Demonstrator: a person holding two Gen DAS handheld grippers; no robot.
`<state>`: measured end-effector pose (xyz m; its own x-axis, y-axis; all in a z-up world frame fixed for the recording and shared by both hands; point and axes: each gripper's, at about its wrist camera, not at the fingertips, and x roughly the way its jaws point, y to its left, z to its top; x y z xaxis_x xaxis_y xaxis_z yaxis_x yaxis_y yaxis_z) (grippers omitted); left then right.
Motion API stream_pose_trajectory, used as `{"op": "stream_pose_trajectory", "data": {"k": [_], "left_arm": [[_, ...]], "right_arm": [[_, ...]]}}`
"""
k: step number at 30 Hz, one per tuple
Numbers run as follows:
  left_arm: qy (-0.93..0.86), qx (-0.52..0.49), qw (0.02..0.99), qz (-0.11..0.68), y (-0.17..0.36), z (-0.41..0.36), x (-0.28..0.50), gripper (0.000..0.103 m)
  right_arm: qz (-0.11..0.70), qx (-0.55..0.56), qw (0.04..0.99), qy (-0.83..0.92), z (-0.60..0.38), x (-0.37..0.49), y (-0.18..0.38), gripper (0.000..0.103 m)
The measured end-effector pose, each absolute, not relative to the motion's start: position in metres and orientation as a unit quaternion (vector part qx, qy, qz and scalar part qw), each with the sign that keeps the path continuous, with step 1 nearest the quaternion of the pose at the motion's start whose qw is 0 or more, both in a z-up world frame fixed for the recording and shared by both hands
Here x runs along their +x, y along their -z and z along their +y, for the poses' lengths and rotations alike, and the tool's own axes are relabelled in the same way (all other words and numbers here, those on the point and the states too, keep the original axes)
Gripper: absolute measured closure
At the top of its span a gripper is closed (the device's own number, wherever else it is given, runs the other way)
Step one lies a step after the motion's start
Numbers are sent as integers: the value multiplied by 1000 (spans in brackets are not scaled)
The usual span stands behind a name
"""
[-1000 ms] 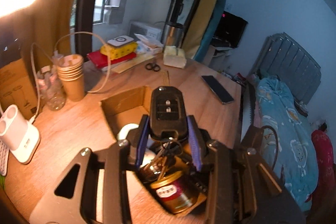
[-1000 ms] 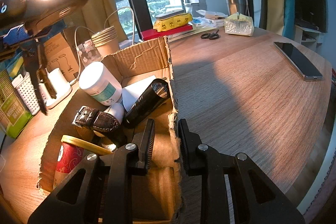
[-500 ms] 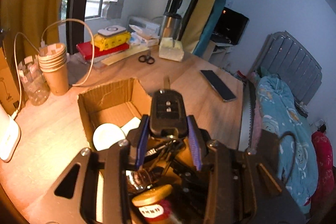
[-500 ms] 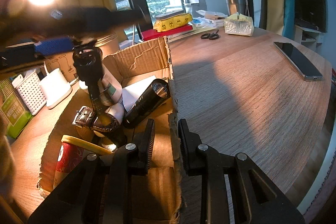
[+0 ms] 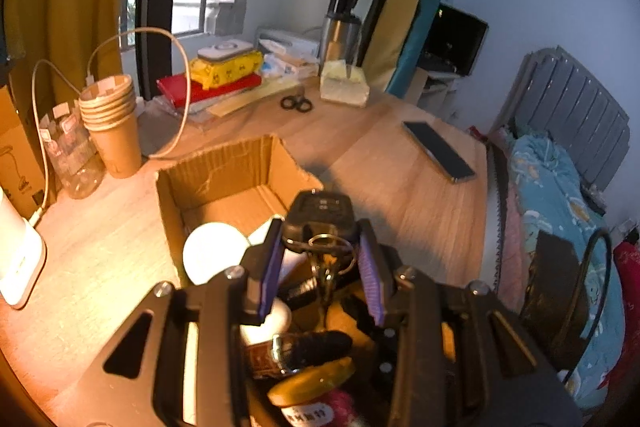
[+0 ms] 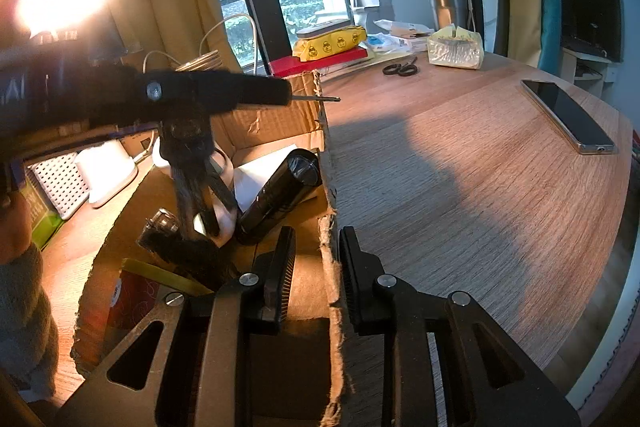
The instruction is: Organize rigid objects
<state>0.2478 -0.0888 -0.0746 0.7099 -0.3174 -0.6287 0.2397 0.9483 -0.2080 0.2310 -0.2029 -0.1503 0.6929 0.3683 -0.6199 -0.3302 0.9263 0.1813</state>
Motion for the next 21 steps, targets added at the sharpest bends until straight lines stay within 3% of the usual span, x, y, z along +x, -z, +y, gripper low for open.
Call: {"op": "stream_pose_trajectory", "data": {"k": [9, 12, 15, 21], "left_arm": [[137, -39, 905, 401, 98, -91, 246, 64], [136, -27, 909, 393, 93, -88, 238, 63], [140, -31, 909, 391, 89, -85, 235, 54], [136, -33, 915, 380, 81, -74, 223, 54]], "right_arm": [[342, 28, 920, -191, -205, 230, 152, 79], [342, 28, 920, -190, -205, 230, 152, 78], [342, 29, 920, -190, -205, 229, 152, 78], [342, 29, 920, -191, -205, 230, 152, 78]]}}
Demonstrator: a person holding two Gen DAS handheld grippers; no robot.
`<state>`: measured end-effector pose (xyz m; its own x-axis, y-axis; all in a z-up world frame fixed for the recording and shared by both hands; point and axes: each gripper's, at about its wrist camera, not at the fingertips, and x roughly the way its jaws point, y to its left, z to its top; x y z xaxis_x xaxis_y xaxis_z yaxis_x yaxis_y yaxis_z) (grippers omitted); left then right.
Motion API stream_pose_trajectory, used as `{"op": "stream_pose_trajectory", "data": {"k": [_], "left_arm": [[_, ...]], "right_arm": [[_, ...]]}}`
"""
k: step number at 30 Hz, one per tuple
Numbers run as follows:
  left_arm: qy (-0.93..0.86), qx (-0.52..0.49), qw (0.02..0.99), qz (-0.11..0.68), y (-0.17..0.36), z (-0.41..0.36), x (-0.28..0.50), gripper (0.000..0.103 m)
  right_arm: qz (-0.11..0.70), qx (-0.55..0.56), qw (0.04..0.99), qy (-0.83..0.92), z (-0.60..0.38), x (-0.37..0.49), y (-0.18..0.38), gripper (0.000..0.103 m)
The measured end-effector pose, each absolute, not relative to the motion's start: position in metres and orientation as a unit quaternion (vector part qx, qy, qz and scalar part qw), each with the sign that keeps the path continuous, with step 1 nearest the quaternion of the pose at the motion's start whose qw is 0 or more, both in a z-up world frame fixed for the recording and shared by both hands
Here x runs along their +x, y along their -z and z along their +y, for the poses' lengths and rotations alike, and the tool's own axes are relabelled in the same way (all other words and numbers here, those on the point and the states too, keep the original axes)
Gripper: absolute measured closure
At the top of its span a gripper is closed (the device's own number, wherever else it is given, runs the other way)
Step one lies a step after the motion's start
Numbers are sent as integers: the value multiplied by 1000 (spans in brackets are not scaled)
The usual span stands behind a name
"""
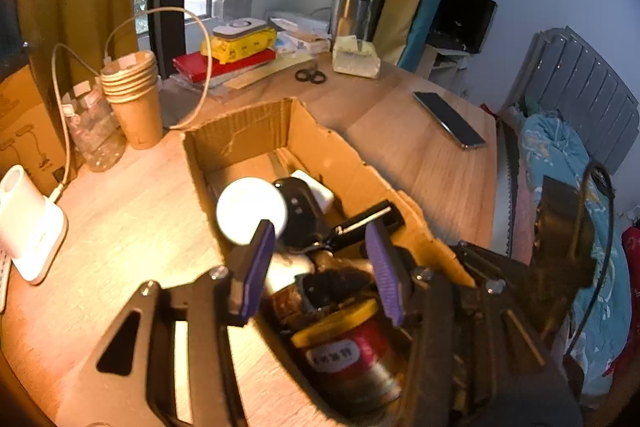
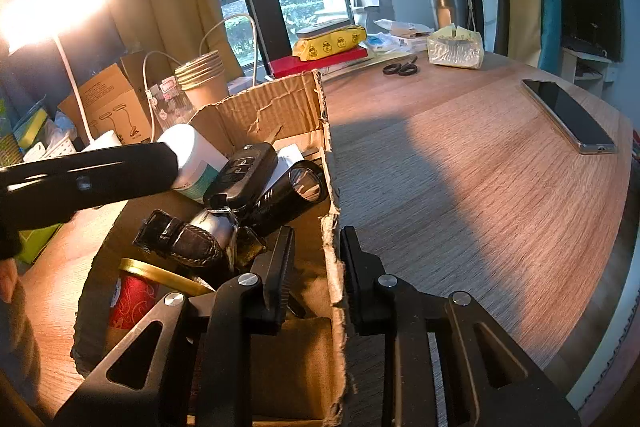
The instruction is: Organize rigid objects
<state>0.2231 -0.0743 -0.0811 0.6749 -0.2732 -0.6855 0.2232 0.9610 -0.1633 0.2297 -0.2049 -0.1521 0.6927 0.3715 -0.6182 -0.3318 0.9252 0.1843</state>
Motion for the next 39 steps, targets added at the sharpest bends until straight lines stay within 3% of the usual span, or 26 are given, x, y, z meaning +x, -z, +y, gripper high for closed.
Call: {"op": "stream_pose_trajectory", "data": {"k": [19, 20, 22, 26, 35, 39], "left_arm": [[95, -25, 939, 331, 63, -44, 161, 50], [96, -26, 940, 327, 62, -42, 157, 49], [94, -27, 942, 322, 58, -39, 151, 40], [95, -32, 948, 303, 48, -32, 135, 34], [94, -40, 958, 270, 25, -13, 100, 27], [97, -49, 961, 254, 15, -4, 83, 9]], "right_arm": [[352, 28, 919, -174, -205, 231, 154, 77], [351, 22, 920, -170, -204, 230, 153, 74], [350, 8, 924, -156, -201, 231, 152, 58], [346, -23, 929, -128, -198, 229, 146, 44], [317, -45, 938, -132, -192, 181, 103, 33], [291, -56, 947, -125, -192, 146, 71, 30]]}}
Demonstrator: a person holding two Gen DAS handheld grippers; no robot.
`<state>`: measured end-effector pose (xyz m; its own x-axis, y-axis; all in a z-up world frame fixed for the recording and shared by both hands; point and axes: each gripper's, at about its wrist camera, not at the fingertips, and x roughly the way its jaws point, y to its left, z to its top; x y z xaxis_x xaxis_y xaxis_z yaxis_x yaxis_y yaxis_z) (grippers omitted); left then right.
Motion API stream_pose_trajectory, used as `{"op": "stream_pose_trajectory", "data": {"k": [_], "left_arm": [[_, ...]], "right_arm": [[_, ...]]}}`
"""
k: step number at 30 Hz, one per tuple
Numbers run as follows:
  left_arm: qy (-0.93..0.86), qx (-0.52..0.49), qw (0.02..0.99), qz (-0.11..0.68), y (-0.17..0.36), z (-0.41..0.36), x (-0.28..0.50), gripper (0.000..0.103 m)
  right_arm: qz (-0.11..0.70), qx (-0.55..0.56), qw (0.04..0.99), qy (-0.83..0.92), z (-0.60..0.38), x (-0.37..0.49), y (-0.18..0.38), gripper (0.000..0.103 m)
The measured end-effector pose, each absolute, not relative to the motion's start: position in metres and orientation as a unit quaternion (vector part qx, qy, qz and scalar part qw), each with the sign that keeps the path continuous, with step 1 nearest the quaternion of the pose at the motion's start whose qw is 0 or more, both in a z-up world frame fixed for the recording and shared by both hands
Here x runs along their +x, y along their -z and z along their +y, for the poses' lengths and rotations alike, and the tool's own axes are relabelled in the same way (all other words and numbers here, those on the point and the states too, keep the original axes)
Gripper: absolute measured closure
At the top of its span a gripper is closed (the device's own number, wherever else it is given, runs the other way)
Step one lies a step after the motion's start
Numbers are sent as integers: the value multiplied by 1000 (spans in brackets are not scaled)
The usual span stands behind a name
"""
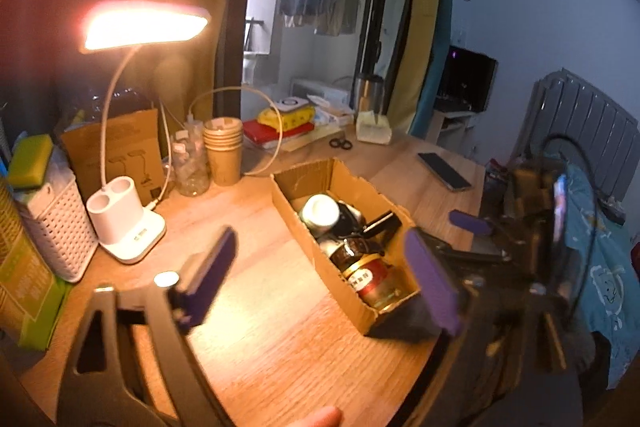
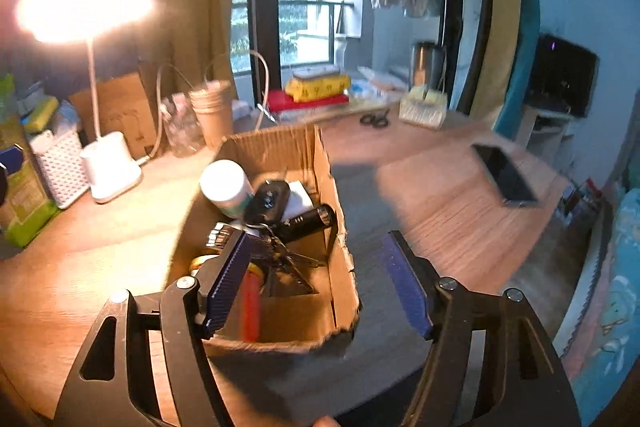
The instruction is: Organize rigid objects
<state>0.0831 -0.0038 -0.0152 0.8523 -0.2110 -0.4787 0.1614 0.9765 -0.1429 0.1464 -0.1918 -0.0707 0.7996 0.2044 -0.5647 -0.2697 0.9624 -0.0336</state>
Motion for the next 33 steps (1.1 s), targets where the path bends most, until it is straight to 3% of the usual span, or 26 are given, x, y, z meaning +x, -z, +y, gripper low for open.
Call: {"op": "stream_pose_trajectory", "data": {"k": [12, 20, 22, 33], "left_arm": [[74, -79, 978, 176, -17, 27, 19, 3], [13, -40, 990, 135, -28, 19, -26, 1], [14, -34, 991, 131, -27, 12, -31, 1], [18, -34, 987, 157, -19, 2, -28, 1]], "right_arm": [[211, -87, 966, -122, -180, 48, 3, 29], [175, -69, 974, -127, -186, 12, -16, 27], [173, -68, 975, -124, -186, 11, -16, 21], [165, -54, 977, -125, -196, 8, -16, 20]]}}
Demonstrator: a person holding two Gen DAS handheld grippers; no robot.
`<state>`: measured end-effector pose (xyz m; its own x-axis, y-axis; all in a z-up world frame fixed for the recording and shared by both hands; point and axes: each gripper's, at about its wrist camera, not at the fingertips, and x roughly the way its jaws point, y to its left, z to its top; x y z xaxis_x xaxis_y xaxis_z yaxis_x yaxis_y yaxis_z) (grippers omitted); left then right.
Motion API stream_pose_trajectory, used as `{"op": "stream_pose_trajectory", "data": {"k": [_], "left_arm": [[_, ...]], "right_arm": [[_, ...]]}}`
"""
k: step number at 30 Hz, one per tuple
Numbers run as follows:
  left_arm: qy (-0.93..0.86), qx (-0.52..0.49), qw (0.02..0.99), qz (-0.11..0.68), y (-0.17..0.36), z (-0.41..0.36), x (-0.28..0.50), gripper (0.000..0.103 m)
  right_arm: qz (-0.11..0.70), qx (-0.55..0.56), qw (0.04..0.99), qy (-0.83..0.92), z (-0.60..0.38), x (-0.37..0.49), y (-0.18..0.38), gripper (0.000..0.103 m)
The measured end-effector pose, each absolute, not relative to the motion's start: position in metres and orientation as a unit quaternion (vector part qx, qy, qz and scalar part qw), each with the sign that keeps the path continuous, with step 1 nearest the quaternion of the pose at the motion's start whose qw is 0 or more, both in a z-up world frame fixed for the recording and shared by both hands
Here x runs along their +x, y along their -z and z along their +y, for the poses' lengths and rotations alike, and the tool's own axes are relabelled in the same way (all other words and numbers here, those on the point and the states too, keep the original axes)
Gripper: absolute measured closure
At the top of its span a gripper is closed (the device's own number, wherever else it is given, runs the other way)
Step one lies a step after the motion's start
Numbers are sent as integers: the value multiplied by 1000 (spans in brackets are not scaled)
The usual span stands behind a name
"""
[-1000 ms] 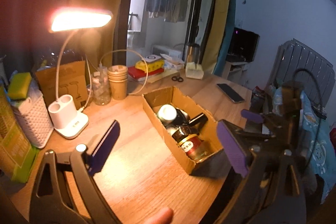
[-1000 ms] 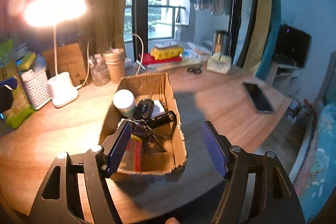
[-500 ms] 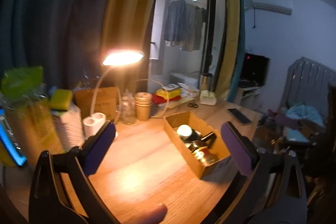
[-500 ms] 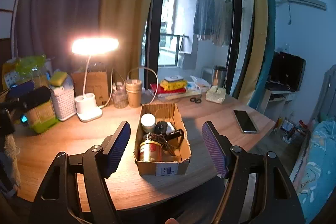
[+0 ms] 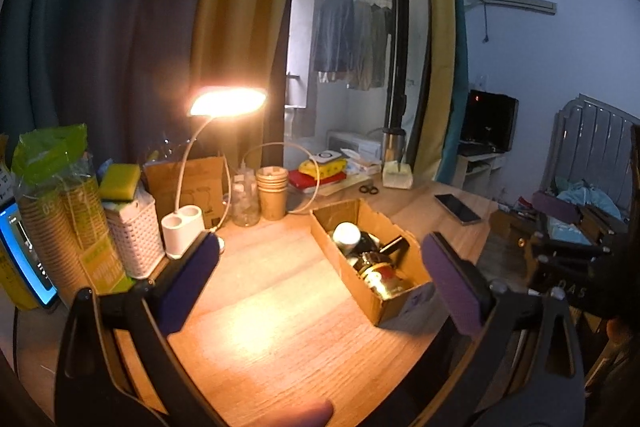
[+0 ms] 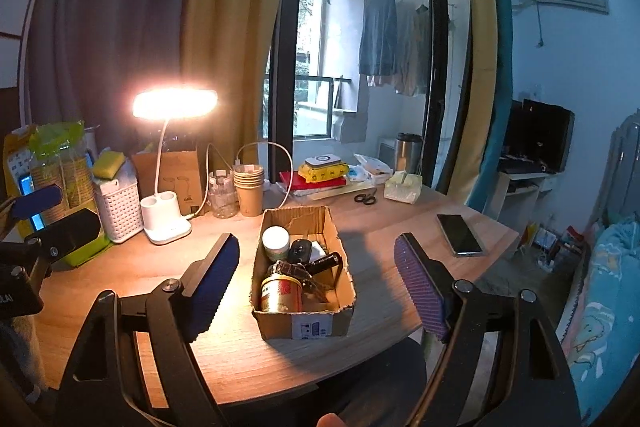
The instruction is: Organize rigid objects
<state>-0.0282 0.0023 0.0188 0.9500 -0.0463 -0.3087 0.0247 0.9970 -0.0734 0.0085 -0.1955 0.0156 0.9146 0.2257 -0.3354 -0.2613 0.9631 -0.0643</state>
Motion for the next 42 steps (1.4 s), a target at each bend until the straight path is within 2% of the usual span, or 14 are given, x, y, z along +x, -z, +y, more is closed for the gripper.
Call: {"op": "stream_pose_trajectory", "data": {"k": [42], "left_arm": [[22, -30, 985, 170, -15, -3, -24, 1]], "right_arm": [[172, -58, 976, -121, -201, 15, -10, 20]]}}
